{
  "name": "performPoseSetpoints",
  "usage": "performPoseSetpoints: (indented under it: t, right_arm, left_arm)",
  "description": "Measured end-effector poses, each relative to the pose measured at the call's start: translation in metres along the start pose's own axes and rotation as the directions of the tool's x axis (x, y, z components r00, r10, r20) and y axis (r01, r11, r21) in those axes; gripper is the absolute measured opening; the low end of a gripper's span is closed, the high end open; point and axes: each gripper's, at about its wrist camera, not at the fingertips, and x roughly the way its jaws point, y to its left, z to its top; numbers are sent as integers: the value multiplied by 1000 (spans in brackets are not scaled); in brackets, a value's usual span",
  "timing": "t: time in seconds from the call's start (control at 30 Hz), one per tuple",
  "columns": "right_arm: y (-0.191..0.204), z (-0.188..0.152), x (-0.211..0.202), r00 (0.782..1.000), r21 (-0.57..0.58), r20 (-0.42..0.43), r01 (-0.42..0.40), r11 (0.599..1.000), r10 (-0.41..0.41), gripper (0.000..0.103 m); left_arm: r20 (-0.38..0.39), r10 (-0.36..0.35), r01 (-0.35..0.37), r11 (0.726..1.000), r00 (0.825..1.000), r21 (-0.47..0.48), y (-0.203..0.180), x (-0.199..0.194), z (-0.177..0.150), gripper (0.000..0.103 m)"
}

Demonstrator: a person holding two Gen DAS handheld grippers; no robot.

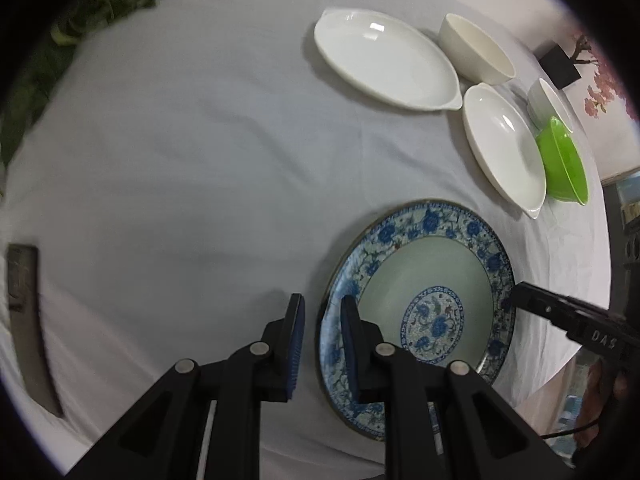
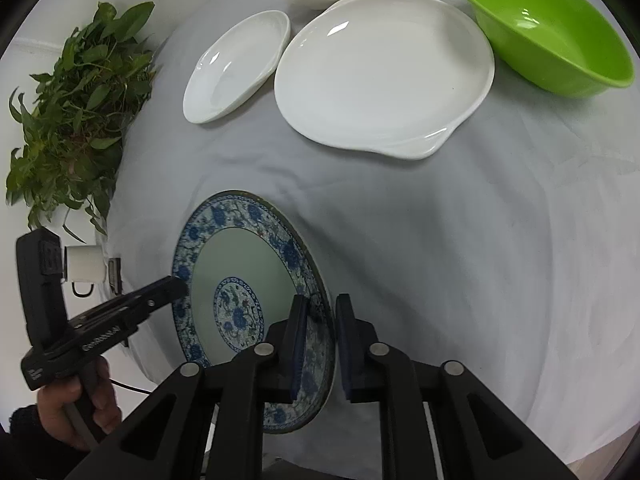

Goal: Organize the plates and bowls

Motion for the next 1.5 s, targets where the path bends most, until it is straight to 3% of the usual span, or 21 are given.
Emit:
performPoseSetpoints:
  t: [0.03, 0.1, 0.13, 0.17, 0.23, 0.3, 0.4, 0.47, 0.63, 0.7, 0.83, 1.0, 1.5]
  right_arm:
    - [2, 1, -6, 1000, -12, 11, 1, 1000, -1, 16]
    - [7, 4, -24, 999, -46, 42, 20, 999, -18, 31]
    - [8, 6, -37, 997, -63, 68, 47, 997, -43, 58]
    - [10, 7, -52, 992, -74, 105, 71, 995, -63, 83]
    - [14, 10, -83, 978, -99, 179, 124, 987, -105, 103]
    - [20, 15, -112, 954, -126, 237, 217, 968, -183, 103]
    - [22, 22, -151, 925, -112, 297, 279, 954, -236, 103]
    - [22, 29, -174, 908, -103, 325, 313, 944, -265, 103]
    - [12, 40, -218, 888, -86, 363, 333, 939, -281, 103]
    - [11, 41, -233, 879, -90, 386, 340, 936, -282, 103]
    - [9, 43, -261, 864, -96, 419, 347, 933, -278, 103]
    - [15, 42, -276, 862, -105, 438, 333, 937, -257, 103]
    - [30, 57, -285, 853, -121, 439, 366, 923, -281, 103]
  left_arm:
    - [26, 25, -26, 999, 999, 19, -1, -12, 2, 18]
    - [92, 58, -62, 997, 994, 44, -6, -36, 9, 25]
    - [140, 70, -78, 996, 988, 51, -10, -52, 12, 38]
    - [194, 89, -101, 993, 977, 56, -15, -68, 16, 61]
    - [335, 127, -155, 986, 933, 59, -29, -102, 22, 83]
    - [448, 129, -185, 979, 885, 83, -49, -127, 30, 83]
    - [493, 95, -190, 971, 865, 146, -76, -153, 44, 83]
    - [492, 65, -168, 972, 868, 167, -89, -161, 51, 83]
    - [428, -6, -88, 976, 904, 199, -122, -169, 64, 83]
    - [415, -30, -61, 977, 909, 203, -131, -175, 66, 83]
    - [442, -54, -42, 978, 896, 205, -145, -189, 62, 83]
    - [464, -62, -44, 976, 884, 215, -155, -196, 69, 83]
    - [436, -107, 7, 975, 893, 223, -164, -190, 88, 83]
